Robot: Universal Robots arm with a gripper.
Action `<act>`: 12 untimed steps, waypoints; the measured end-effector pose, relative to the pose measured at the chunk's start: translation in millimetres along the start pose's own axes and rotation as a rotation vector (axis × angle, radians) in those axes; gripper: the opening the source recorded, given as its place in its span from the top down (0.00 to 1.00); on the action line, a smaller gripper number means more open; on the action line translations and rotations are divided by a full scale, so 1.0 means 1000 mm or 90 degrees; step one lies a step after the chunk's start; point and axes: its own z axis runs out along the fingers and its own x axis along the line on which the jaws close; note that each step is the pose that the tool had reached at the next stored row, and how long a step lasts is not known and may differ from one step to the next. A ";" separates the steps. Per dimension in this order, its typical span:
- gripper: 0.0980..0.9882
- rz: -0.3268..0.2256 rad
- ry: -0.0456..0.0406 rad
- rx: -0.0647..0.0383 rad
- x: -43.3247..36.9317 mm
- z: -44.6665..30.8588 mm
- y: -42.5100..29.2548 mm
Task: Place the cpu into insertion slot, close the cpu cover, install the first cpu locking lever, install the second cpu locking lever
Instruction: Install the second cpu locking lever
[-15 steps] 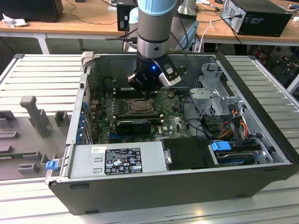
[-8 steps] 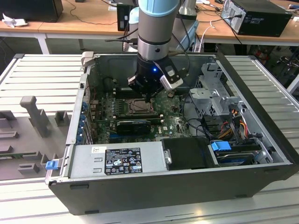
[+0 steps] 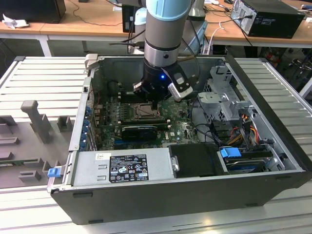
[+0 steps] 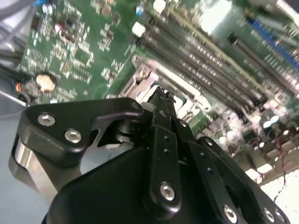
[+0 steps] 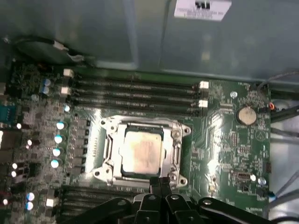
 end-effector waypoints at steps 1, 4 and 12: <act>0.99 0.000 0.0001 0.000 0.0001 -0.0001 -0.0007; 0.99 0.000 0.0004 0.000 0.0008 -0.0010 -0.0087; 0.99 0.000 0.0001 -0.003 0.0226 -0.0012 -0.0216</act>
